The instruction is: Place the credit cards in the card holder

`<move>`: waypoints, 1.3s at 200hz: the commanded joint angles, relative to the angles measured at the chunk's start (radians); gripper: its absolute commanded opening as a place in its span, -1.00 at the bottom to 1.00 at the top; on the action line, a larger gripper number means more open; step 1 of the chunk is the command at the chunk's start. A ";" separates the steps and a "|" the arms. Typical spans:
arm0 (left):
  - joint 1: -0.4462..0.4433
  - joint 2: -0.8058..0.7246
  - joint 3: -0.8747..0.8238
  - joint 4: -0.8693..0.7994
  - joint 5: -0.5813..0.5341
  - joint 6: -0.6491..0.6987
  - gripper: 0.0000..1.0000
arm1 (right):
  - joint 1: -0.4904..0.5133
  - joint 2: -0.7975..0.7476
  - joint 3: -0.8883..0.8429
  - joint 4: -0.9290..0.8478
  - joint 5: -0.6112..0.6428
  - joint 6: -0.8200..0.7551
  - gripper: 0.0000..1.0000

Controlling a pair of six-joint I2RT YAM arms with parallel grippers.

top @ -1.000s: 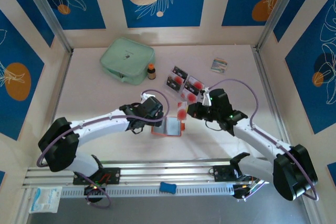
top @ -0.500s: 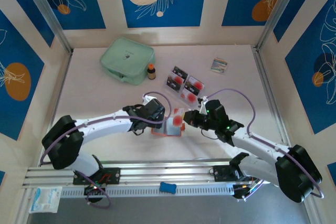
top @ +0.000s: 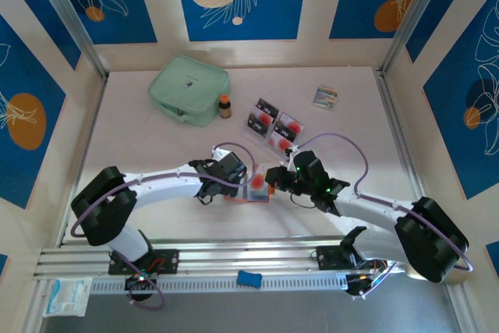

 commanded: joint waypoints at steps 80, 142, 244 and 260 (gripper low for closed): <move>-0.015 -0.006 -0.053 -0.040 -0.033 -0.043 1.00 | 0.032 0.104 0.023 0.096 0.028 0.003 -1.00; -0.015 -0.011 -0.064 -0.038 -0.035 -0.049 1.00 | 0.051 0.156 0.044 0.134 0.033 0.010 -1.00; -0.016 -0.010 -0.069 -0.035 -0.037 -0.049 1.00 | 0.061 0.211 0.056 0.166 0.034 0.021 -1.00; -0.015 -0.009 -0.069 -0.033 -0.037 -0.048 1.00 | 0.061 0.220 0.055 0.170 0.033 0.023 -1.00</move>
